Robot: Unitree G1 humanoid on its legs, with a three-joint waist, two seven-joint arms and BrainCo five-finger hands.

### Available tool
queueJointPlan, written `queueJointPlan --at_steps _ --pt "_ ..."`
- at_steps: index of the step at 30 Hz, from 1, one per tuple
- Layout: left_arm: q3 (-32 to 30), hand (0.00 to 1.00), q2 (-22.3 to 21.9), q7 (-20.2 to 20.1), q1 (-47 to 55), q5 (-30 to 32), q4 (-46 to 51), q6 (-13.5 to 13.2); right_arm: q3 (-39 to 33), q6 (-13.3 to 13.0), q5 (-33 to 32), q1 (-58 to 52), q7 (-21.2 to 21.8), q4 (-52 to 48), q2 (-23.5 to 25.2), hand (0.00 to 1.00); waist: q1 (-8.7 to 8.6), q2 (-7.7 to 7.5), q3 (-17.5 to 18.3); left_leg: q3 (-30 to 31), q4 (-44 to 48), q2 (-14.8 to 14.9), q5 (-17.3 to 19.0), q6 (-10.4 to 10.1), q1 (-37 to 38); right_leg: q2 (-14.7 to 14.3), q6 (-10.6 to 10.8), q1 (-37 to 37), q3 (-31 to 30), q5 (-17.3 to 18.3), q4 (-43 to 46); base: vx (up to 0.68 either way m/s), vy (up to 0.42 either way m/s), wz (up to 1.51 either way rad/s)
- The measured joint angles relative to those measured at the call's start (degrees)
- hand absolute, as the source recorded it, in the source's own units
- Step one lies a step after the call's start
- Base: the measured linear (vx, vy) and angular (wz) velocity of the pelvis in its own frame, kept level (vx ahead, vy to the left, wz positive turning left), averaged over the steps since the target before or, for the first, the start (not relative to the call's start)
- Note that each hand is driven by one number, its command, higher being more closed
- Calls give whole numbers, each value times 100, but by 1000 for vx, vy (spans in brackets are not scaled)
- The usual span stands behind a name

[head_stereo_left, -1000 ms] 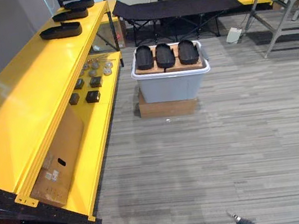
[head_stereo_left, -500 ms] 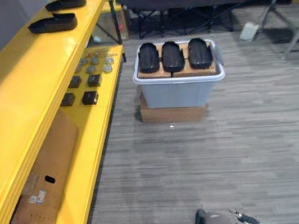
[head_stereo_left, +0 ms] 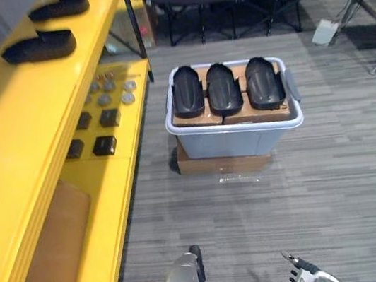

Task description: Walk over and take plastic housings, then place them on the shelf

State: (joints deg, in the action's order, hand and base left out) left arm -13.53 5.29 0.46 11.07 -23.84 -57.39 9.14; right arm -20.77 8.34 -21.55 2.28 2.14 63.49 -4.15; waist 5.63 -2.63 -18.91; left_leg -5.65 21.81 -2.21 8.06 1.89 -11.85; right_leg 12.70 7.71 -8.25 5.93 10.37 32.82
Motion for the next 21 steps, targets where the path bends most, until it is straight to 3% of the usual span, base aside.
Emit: queueJointPlan --at_steps 1,3,5,6,8,10,11,12,13,14,15,17,18,21 --pt "21 0 23 88 -92 -25 22 -93 8 34 73 -35 11 7 87 0 -7 -17 -27 6 -224 -57 78 53 427 115 101 313 32 116 898 426 157 -4" --pt "46 0 62 186 -88 -106 189 -171 158 -88 317 -108 -9 -77 74 0 -29 20 -29 -76 -515 -45 137 70 1052 208 -106 590 469 439 1358 417 98 -17" --pt "82 0 62 201 -259 -148 382 -299 367 -94 429 -88 -62 -92 40 0 -30 39 45 -126 -753 47 165 56 1407 181 -257 905 924 668 910 371 17 -13" --pt "128 0 48 198 -406 -292 480 -356 393 -94 430 -75 -119 -147 39 0 -52 129 102 -118 -840 182 182 24 1499 59 -285 1205 1058 680 338 276 -37 -1" --pt "149 0 42 170 -583 -560 594 -500 397 -47 414 -61 -212 -165 23 0 -166 257 142 -92 -857 409 245 -81 1513 -74 -152 1596 987 513 -674 332 -80 2" --pt "140 0 9 162 -657 -799 620 -548 359 45 437 -50 -231 -184 -38 0 -226 271 134 -84 -856 539 367 -284 1677 -101 -179 1790 652 -120 -1594 330 -146 2" --pt "129 0 34 164 -645 -923 614 -536 355 133 450 -75 -231 -180 -34 0 -224 206 171 -48 -823 578 482 -460 1807 -109 -147 1798 497 -725 -2020 439 -350 16" --pt "126 0 89 169 -579 -979 607 -514 358 199 450 -144 -228 -156 29 0 -222 38 270 59 -822 552 613 -637 1905 -60 -188 1789 446 -1478 -2150 453 -416 28" --pt "121 0 125 179 -533 -1006 616 -490 372 218 453 -204 -228 -140 82 0 -225 -93 349 133 -814 505 715 -710 1950 -21 -233 1781 448 -1929 -2107 461 -466 28" --pt "79 0 -42 251 -564 -1011 452 -459 368 242 457 -157 -233 -103 -13 0 -190 143 382 264 -751 750 945 -820 2067 -218 -178 1693 629 -1528 -1946 340 -329 18" --pt "80 0 -316 305 -479 -1010 353 -312 402 246 455 -152 -271 -82 -163 0 -190 407 487 301 -733 978 995 -905 2048 -427 -274 1667 699 -1324 -1965 322 -276 4" --pt "-81 0 -561 334 -463 -1131 199 -273 374 246 399 -142 -363 -49 -274 0 -181 620 543 380 -680 1142 953 -999 2062 -554 -364 1718 789 -1033 -1798 229 -198 9" --pt "-94 0 -554 325 -458 -1104 111 -277 380 216 349 -162 -416 -29 -327 0 -202 633 547 462 -252 1202 820 -1036 1905 -579 -425 1654 832 -821 -1655 200 -225 17" --pt "-94 0 -458 329 -444 -1086 -14 -294 370 30 194 -282 -455 -18 -313 0 -273 634 548 468 693 1302 494 -1068 1539 -627 -480 1233 962 -691 -1935 166 -206 19"
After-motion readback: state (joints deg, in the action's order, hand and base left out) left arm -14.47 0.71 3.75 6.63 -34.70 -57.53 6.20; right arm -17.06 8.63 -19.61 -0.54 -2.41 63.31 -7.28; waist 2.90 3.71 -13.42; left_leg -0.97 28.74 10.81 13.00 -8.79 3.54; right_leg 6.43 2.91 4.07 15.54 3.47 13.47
